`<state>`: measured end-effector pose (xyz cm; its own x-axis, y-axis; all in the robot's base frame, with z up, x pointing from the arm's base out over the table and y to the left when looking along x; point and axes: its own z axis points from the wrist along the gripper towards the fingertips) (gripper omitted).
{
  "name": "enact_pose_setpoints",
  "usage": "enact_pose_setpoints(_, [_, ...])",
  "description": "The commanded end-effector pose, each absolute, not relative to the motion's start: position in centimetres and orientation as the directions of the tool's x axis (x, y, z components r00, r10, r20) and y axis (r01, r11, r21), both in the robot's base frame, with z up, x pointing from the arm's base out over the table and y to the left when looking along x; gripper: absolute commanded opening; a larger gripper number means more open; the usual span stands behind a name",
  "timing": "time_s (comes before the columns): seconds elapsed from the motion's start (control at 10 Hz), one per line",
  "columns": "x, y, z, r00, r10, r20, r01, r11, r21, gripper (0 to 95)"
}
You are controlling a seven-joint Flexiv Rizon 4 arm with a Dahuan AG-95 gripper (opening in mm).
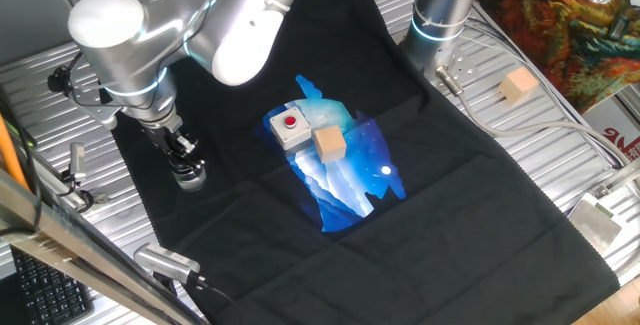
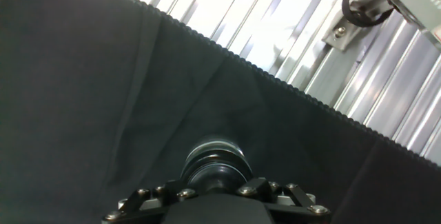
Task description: Screw the lid onto the jar
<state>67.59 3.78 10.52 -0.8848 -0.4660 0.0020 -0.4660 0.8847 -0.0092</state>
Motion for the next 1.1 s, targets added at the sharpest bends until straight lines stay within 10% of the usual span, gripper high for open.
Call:
enact_pose_setpoints(0.1, [67.53, 3.83, 10.7, -0.884, -0.468, 0.003, -0.468, 0.884, -0.01, 0.0])
enact_pose_setpoints(1.1, [67.72, 4.14, 11.15, -0.882, -0.472, 0.011, -0.472, 0.882, -0.01, 0.0])
